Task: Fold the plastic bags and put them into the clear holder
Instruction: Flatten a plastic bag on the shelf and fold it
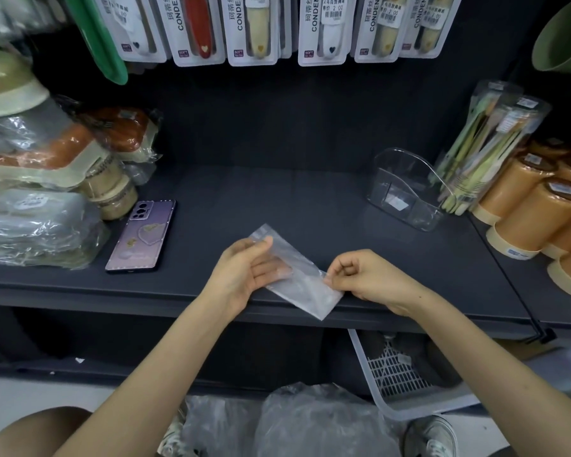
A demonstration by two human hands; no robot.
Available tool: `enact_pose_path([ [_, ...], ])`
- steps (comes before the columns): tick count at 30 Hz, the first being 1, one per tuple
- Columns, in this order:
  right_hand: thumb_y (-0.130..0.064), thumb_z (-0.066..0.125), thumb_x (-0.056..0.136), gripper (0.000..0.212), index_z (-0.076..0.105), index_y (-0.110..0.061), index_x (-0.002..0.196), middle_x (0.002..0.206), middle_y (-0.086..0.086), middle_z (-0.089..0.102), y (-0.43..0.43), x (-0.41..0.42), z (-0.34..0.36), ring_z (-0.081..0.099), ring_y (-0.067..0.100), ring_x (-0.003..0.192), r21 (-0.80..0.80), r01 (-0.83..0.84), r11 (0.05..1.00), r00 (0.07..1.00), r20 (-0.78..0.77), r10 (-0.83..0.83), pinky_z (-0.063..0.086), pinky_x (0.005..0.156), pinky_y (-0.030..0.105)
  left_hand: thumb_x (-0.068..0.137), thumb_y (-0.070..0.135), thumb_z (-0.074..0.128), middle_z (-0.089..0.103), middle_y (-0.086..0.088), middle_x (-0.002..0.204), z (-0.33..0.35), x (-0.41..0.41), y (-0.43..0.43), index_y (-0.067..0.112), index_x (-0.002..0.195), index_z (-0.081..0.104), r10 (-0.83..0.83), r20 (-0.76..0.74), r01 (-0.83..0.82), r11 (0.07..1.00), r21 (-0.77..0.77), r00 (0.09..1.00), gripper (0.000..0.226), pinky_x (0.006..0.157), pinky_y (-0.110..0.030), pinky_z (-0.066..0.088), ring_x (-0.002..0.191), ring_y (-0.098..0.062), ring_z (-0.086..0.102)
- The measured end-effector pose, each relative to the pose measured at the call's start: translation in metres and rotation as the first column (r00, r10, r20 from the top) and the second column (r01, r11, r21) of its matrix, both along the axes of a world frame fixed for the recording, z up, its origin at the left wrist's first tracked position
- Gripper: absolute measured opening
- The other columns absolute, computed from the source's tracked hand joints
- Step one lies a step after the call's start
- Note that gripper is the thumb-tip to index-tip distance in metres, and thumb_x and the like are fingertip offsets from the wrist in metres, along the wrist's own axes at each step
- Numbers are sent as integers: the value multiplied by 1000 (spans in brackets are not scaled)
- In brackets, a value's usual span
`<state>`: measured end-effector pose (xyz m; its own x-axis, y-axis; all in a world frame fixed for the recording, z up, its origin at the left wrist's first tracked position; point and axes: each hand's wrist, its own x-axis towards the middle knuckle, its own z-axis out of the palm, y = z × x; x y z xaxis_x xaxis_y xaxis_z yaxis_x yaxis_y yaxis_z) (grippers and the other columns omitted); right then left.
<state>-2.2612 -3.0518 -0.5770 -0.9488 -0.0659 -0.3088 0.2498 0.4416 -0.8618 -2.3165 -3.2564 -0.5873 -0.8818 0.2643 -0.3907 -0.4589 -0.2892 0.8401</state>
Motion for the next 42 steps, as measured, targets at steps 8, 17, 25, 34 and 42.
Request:
enact_pose_path([
  [8,-15,71,85,8,70,-10,79,70,-4,66,-3,-3,-5,57,2,65,163,-21,986,998,-54,30,47,66,14,88,-4,61,64,-13,98,-10,-7,0,6,107,57,158,-114,-184,942,-280,981,22,69,-27,60,85,-22,69],
  [17,-16,72,84,8,69,-14,77,70,-5,66,-1,-2,-8,57,3,65,213,9,977,998,-59,3,47,67,18,80,6,69,69,0,74,-22,-4,-8,14,114,56,-40,-429,-292,677,-676,902,37,71,-21,50,70,-14,65],
  [25,-27,64,90,15,70,-23,103,93,-10,64,-4,10,-10,55,-3,73,407,253,878,918,-386,-86,41,70,16,83,4,61,63,4,70,-29,2,-2,9,118,57,-185,-536,-385,511,-769,824,35,58,-8,34,70,-15,59],
  [34,-59,-21,88,90,25,-12,150,158,0,20,-24,30,-55,5,12,146,780,6,625,884,-297,362,-6,118,34,81,8,64,64,1,72,-23,-3,-6,12,115,57,-102,-426,-291,587,-756,899,35,62,-15,39,68,-9,57],
  [42,-60,-34,76,99,9,-16,153,160,-5,5,-22,30,-53,-11,4,142,810,-44,584,899,-223,377,-16,116,32,86,15,53,68,-7,103,-8,-14,-21,9,113,63,-173,-670,-548,449,-706,722,30,90,-37,42,96,-29,61],
])
